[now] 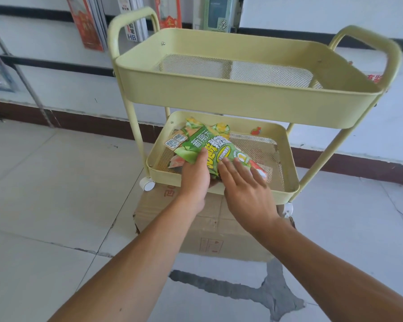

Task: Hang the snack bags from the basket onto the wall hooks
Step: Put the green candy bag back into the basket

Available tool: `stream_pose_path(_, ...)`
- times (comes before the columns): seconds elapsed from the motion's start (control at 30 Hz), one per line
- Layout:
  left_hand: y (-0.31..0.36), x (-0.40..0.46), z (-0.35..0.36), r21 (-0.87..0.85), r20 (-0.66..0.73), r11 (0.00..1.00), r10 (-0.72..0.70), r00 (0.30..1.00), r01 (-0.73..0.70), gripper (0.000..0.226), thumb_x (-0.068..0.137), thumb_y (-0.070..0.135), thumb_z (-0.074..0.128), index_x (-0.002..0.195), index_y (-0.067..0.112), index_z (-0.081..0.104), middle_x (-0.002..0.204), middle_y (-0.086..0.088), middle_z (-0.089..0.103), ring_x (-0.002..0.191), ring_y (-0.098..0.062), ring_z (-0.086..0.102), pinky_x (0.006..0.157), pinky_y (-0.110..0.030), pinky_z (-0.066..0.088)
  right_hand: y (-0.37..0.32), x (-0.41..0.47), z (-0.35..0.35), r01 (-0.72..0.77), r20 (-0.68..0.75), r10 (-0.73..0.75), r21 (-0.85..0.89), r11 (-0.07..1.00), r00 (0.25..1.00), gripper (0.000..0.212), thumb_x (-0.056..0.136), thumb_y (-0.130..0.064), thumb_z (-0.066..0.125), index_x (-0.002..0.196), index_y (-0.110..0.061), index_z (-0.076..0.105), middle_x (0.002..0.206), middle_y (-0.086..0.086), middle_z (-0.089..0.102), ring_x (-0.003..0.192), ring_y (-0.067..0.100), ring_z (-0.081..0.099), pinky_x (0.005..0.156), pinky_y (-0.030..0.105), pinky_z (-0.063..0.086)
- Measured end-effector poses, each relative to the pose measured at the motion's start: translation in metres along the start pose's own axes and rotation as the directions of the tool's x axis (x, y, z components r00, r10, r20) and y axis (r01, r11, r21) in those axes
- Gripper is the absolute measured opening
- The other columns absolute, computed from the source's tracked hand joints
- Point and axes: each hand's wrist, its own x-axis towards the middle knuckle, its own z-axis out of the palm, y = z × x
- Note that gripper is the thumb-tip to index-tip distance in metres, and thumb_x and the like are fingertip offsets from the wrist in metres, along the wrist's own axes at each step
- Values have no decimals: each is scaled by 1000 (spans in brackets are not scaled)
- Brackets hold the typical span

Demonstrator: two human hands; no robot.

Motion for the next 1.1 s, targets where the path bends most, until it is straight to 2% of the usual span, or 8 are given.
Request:
stream_pose_path(0.13,4,5,-15,54,-40,998,-21,999,23,48,77,50,62,118,26,67,115,1,74,111,-26,67,102,-55,49,-1,4,-13,-15,67,-2,249,968,998,49,90,-44,51,125,-14,66,134,2,63,126,25,56,100,41,42)
stream_pose_path(0.27,14,1,-29,105,41,994,-46,998,42,30,95,33,62,122,21,67,110,-3,76,97,-27,73,72,-35,55,13,18,-21,-198,169,133,461,865,976,54,92,-54,43,123,-16,66,131,-1,63,121,21,55,95,36,47)
stream_pose_path(0.37,20,-4,-44,214,181,971,-147,972,107,27,96,29,61,121,20,69,113,-1,75,106,-25,71,96,-43,53,26,32,-27,-399,315,258,563,724,913,53,94,-54,43,130,-18,59,134,-2,59,121,20,53,89,24,38)
stream_pose_path(0.43,24,-10,-53,319,234,931,-256,938,175,28,94,32,64,119,23,70,118,1,74,115,-23,66,104,-43,46,33,38,-29,-571,438,366,618,540,821,48,97,-46,52,138,-22,51,128,-4,57,116,15,54,89,21,34)
stream_pose_path(0.53,25,-15,-65,371,325,881,-420,847,294,36,88,25,70,123,19,68,122,-7,72,117,-28,66,107,-46,46,37,42,-25,-763,665,423,638,108,616,66,91,-46,65,147,-27,37,122,-4,60,104,17,64,92,35,50)
stream_pose_path(0.63,25,-18,-76,388,409,871,-456,790,302,43,84,17,69,126,14,66,126,-12,69,121,-34,63,113,-52,40,34,37,-25,-754,784,350,606,-254,513,53,82,-34,78,125,-12,54,110,14,72,90,29,74,79,43,60)
stream_pose_path(0.93,101,-77,-68,349,399,935,-93,912,-58,33,84,28,68,115,18,69,116,-5,74,115,-21,67,104,-45,46,13,61,-114,-581,605,301,795,-174,737,11,85,-19,74,90,-10,69,85,10,77,77,27,75,68,36,61)
stream_pose_path(1.1,218,-123,-9,352,401,912,54,914,-208,28,78,25,64,104,18,71,104,4,77,103,-11,70,93,-26,53,41,123,-222,-522,595,271,800,-296,757,21,79,-20,76,95,-9,68,91,14,75,84,32,73,75,41,60)
